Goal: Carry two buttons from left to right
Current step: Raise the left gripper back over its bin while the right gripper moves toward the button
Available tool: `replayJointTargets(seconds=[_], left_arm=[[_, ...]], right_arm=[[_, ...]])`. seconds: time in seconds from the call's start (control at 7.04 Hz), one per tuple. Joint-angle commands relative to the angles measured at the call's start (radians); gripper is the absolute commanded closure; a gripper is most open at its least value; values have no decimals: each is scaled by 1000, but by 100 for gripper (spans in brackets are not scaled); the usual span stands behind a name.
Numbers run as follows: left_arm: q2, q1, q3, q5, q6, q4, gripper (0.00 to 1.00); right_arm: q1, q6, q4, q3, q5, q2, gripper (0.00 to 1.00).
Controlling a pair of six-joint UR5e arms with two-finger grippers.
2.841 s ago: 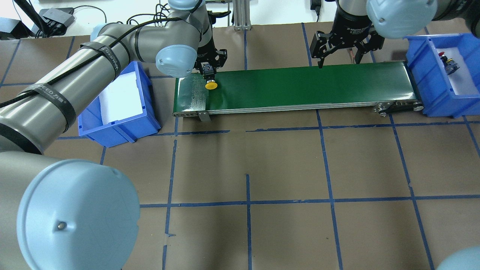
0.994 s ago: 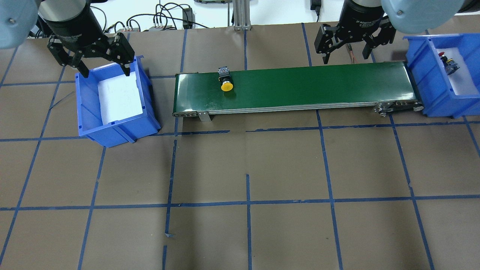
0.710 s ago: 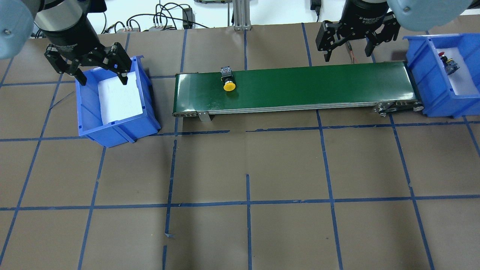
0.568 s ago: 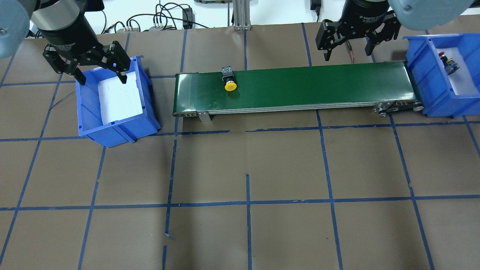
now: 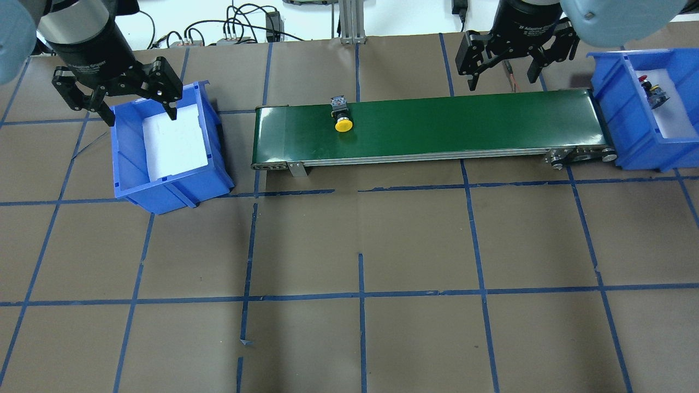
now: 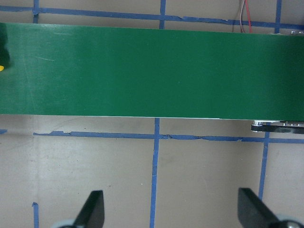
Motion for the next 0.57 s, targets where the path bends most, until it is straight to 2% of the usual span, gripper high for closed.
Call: replayJointTargets(seconds=[0.0, 0.43], left_arm=[[-17, 0, 4, -8, 1, 7, 0], [-20, 0, 7, -18, 1, 19, 0]], right_arm=[[0, 1, -7, 4, 11, 2, 0], [2, 5, -39, 0, 15, 35, 0]])
